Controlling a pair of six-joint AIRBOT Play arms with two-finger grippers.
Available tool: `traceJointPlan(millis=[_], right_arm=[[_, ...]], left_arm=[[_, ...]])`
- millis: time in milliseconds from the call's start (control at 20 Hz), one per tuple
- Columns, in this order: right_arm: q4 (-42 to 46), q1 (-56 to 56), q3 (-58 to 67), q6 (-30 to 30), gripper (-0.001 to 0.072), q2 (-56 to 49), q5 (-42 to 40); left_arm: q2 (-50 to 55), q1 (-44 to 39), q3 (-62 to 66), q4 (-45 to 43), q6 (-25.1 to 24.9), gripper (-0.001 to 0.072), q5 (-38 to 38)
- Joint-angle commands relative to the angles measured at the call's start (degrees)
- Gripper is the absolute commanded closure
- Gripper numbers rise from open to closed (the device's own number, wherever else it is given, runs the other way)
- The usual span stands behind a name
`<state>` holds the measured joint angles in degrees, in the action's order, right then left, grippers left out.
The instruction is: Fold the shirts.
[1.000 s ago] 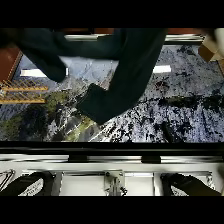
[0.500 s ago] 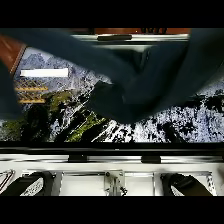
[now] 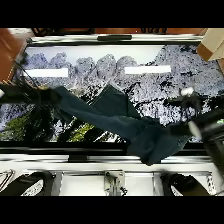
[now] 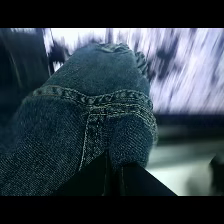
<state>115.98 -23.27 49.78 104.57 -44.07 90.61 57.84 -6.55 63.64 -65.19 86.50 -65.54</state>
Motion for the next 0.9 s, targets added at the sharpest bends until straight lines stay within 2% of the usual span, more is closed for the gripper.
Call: traceJointPlan(millis=[0, 200, 400, 550, 650, 800, 850], right_arm=[[0.5, 0.0, -12.9, 7.6, 0.0621, 1.1, -4.4], [5.7, 0.0, -8.4, 7.6, 0.0622, 1.1, -13.1], [20.6, 0.0, 6.5, 7.9, 0.0623, 1.1, -19.1], [30.5, 0.0, 16.7, 13.5, 0.0623, 1.1, -24.6], [30.9, 0.0, 18.2, 15.2, 0.0624, 0.9, -28.5], [30.0, 0.0, 18.2, 15.3, 0.0624, -3.0, -23.4], [29.6, 0.0, 18.2, 15.3, 0.0624, -5.3, -21.1]], left_arm=[[0.0, -3.0, -10.8, 0.1, -0.5, 0.0636, 6.1], [0.0, -3.2, -5.4, 0.9, -0.6, 0.0636, 17.2], [0.0, -3.3, 7.0, 0.9, -0.5, 0.0636, 35.7], [1.0, -3.2, 13.7, 0.9, -0.6, 0.0636, 46.1], [3.3, -3.2, 15.1, 0.9, -0.5, 0.0636, 48.5], [10.7, -3.3, 15.1, 0.9, -0.1, 0.0636, 47.7], [13.7, -3.4, 15.1, 0.9, 2.3, 0.0635, 47.2]])
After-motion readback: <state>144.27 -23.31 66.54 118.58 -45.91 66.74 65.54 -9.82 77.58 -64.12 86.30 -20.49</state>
